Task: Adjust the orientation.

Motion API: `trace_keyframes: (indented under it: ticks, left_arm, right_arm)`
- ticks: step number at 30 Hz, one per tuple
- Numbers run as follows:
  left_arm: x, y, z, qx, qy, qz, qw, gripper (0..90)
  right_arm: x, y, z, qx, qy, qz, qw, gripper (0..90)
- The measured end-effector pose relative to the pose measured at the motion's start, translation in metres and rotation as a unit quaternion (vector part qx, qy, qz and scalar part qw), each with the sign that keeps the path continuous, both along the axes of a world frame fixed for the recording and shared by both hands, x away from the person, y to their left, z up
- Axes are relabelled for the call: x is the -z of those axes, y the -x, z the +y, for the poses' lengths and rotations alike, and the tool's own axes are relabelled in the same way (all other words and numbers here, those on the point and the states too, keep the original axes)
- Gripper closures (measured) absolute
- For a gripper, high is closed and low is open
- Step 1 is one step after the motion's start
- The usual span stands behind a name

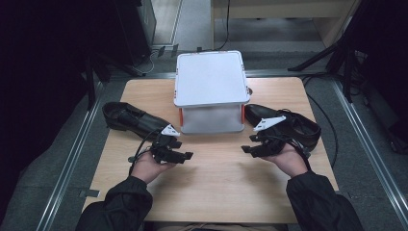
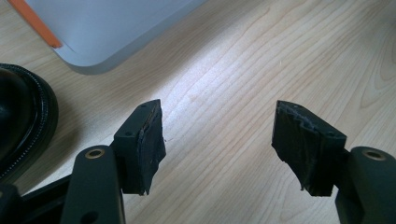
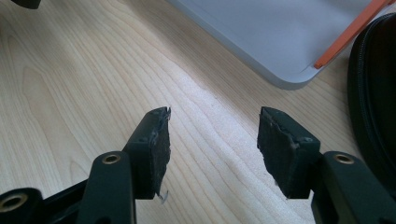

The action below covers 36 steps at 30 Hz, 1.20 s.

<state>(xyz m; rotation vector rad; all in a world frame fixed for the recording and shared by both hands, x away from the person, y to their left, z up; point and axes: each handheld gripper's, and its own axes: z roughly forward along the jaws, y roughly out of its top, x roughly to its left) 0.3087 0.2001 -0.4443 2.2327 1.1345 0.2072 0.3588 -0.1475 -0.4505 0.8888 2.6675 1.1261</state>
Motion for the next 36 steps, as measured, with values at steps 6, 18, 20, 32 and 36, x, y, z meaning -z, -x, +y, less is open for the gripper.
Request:
trace_keyframes:
  ticks: [6, 18, 20, 32, 36]
  left_arm:
    - [0.000, 0.000, 0.000, -0.001, 0.001, 0.001, 1.0000, 34.5]
    - [-0.007, 0.000, 0.012, -0.010, 0.016, 0.001, 0.9998, 36.0]
    - [-0.010, 0.001, 0.018, -0.016, 0.022, -0.002, 0.9996, 36.3]
    - [-0.028, 0.004, 0.061, -0.051, 0.011, -0.010, 0.9986, 38.5]
    - [-0.037, 0.002, 0.081, -0.066, 0.007, -0.011, 0.9977, 41.2]
  right_arm:
    - [-0.001, 0.000, -0.003, 0.003, -0.005, 0.001, 1.0000, 44.8]
    - [-0.001, -0.003, -0.004, 0.002, -0.026, 0.016, 0.9995, 45.0]
    - [-0.002, -0.002, -0.003, -0.001, -0.024, 0.016, 0.9996, 47.8]
    - [-0.002, -0.001, 0.000, -0.009, -0.016, 0.016, 0.9997, 48.2]
    - [-0.001, -0.001, 0.002, -0.014, -0.009, 0.021, 0.9996, 47.9]
